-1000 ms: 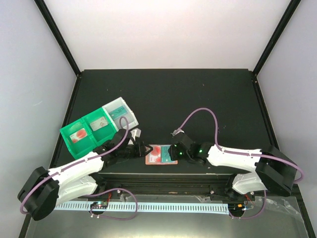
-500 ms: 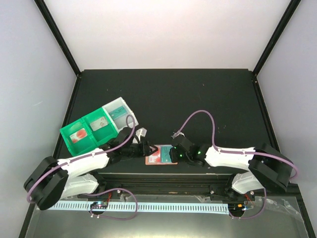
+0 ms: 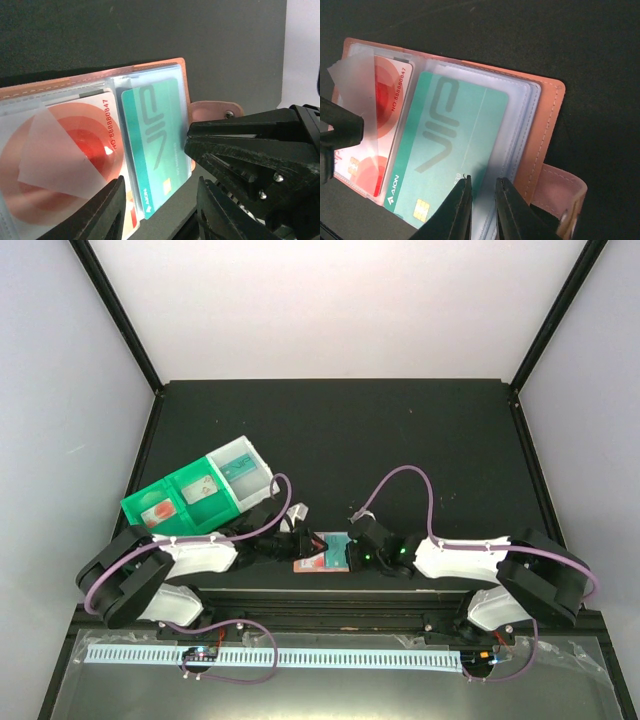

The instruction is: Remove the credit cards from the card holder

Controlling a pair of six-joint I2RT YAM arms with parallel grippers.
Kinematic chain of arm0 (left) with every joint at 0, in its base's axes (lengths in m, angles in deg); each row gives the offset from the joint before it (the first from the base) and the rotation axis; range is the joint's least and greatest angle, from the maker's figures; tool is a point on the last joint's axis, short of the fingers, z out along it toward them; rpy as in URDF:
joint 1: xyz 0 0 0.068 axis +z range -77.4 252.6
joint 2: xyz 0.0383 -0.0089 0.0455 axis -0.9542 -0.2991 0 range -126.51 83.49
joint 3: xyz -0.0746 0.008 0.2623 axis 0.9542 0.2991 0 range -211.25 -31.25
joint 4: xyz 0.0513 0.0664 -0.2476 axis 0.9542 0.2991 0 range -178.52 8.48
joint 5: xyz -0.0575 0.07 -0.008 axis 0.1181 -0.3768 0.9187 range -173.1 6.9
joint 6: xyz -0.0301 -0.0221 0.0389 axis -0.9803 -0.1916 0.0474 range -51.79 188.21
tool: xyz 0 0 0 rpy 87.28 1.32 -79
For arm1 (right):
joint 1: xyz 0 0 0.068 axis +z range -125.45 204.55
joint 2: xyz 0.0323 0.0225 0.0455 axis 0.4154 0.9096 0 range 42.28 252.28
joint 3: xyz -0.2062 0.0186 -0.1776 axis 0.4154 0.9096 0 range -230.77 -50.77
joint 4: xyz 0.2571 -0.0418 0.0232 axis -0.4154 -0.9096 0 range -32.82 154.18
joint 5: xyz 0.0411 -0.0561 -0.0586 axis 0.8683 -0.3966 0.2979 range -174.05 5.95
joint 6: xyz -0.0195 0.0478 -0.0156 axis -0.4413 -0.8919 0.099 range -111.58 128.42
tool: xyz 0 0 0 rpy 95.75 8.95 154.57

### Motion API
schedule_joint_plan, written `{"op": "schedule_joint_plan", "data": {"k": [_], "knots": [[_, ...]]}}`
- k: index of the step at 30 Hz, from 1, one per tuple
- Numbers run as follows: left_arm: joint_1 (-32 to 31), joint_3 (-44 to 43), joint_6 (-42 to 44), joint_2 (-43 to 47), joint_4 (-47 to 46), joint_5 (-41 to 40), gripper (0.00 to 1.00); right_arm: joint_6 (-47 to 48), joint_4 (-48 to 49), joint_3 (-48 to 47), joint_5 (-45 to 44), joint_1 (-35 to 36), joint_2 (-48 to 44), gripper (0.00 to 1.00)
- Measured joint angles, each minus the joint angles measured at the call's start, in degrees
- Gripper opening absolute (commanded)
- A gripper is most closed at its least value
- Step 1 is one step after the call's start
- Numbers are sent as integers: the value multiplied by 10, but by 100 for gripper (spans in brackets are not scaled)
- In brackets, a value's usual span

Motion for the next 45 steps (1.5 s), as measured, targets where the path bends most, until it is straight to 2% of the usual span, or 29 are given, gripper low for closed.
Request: {"op": "schedule_joint_plan", "data": {"k": [8,13,18,22,35,45], "knots": [[-2,0,-12,-41,-36,2,37,-4,10,6,0,-2,4,6],[-7,3,-21,-56,-56,5,35,-6,18,10,0,-2,4,4],[-9,3,-31,-60,-66,12,24,-8,21,12,0,-2,4,4],[-9,4,-36,-63,-74,14,19,-11,25,14,0,-2,4,4],[-9,9,-52,-83,-94,16,29,-15,37,20,0,-2,4,4],[-12,11,-47,-56,-59,-1,30,-15,39,20,0,-2,5,3]]}}
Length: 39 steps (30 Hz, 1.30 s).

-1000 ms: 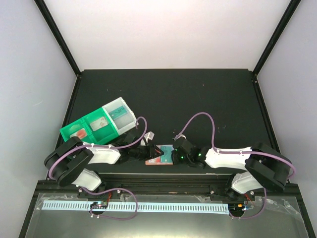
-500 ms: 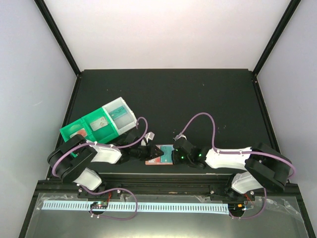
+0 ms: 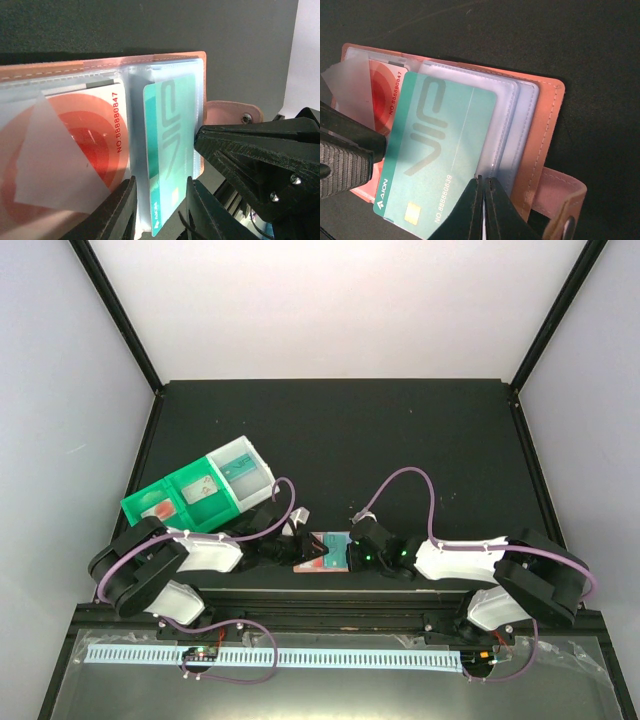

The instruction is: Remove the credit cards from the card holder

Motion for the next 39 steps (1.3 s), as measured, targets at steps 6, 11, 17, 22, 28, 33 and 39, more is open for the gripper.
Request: {"op": "schedule_joint_plan", "data": {"k": [6,11,17,22,28,33,39], "knots": [[0,0,0,-12,-8,2,27,0,1,0,0,0,1,3],[0,0,-3,-20,-16,3,19,0,1,0,0,0,1,2],[-1,0,-8,-27,-24,9,8,0,4,0,0,0,3,2],[-1,0,-12,-31,-29,13,2,0,5,0,0,0,3,2],[-2,0,-14,-30,-36,16,2,0,5,0,0,0,3,2],[-2,0,-14,-28,-36,16,2,0,5,0,-1,0,4,1],[-2,0,-13,-20,-33,16,1,-1,7,0,-1,0,5,1]]}}
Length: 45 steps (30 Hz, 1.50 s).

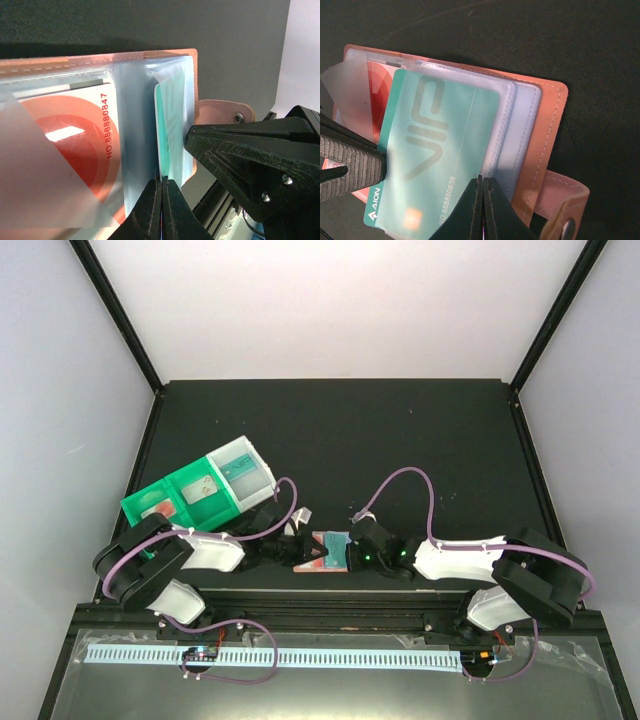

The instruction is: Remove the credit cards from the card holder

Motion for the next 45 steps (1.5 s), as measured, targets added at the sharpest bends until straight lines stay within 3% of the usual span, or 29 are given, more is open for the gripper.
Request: {"op": "schedule_joint_plan", "data": {"k": [32,45], "knots": [[6,1,28,72,93,-26,1,-1,6,-1,0,0,5,1],[16,1,45,148,168,-63,2,0,5,-2,-1,0,5,1]]}}
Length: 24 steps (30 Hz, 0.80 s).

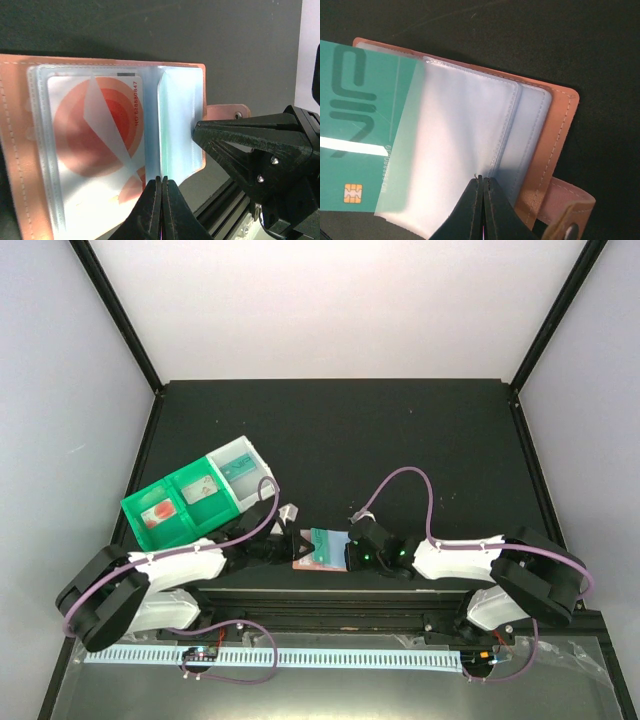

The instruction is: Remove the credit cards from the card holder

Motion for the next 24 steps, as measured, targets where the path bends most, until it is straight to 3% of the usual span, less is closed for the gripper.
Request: {"op": "schedule_joint_plan", "data": {"k": [12,24], "knots": [[14,0,32,75,77,-28,2,33,-60,-7,-12,0,-41,4],[20,-34,110,163,129,44,1,168,-167,-69,10,-9,-220,23]]}}
